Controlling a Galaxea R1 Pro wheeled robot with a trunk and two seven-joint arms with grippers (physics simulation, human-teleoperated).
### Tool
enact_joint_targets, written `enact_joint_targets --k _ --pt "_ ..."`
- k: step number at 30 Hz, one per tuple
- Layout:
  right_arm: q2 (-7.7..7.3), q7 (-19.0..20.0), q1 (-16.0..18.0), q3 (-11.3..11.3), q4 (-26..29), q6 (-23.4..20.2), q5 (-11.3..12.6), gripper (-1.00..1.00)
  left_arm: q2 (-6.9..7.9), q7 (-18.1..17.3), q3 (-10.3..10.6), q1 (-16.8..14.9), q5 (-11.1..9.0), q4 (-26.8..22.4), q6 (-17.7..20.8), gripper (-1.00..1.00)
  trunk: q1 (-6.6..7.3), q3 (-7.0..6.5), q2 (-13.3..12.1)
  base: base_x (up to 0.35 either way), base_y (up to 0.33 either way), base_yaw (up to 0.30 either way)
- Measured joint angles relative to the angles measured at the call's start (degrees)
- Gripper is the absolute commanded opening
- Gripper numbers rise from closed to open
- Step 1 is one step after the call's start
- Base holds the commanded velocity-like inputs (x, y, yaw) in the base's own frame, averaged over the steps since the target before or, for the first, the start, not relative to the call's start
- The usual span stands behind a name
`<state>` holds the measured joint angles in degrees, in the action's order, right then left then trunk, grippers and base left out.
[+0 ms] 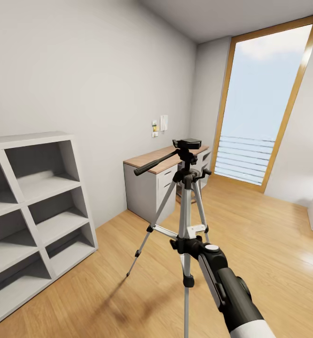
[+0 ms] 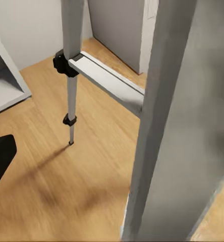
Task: Attach the digital camera to the camera tripod in the bedroom.
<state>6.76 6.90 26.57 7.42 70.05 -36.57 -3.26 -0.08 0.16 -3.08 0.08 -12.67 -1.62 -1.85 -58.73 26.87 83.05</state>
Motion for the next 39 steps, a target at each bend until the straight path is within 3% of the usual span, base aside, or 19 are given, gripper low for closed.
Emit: enact_joint_targets --k 12,13,18,39 --pt "0.20 -4.85 6.09 -0.19 1.41 -5.21 0.12 1.00 0.00 0.00 0.01 0.01 0.00 0.00 0.00 1.00 0.00 0.00 0.00 0.000 0.000 0.000" --pt "0.35 -5.91 7.87 -0.23 1.33 -6.41 0.26 1.00 0.00 0.00 0.02 0.00 0.00 0.00 0.00 1.00 0.00 -0.01 0.00 0.000 0.000 0.000" --pt "1.34 -7.15 10.44 -0.25 0.87 -8.02 0.34 1.00 0.00 0.00 0.02 0.00 0.00 0.00 0.00 1.00 0.00 0.00 0.00 0.000 0.000 0.000" --pt "2.03 -8.30 11.27 0.02 0.80 -8.02 -0.22 1.00 0.00 0.00 0.02 0.01 0.00 0.00 0.00 1.00 0.00 0.00 0.00 0.000 0.000 0.000"
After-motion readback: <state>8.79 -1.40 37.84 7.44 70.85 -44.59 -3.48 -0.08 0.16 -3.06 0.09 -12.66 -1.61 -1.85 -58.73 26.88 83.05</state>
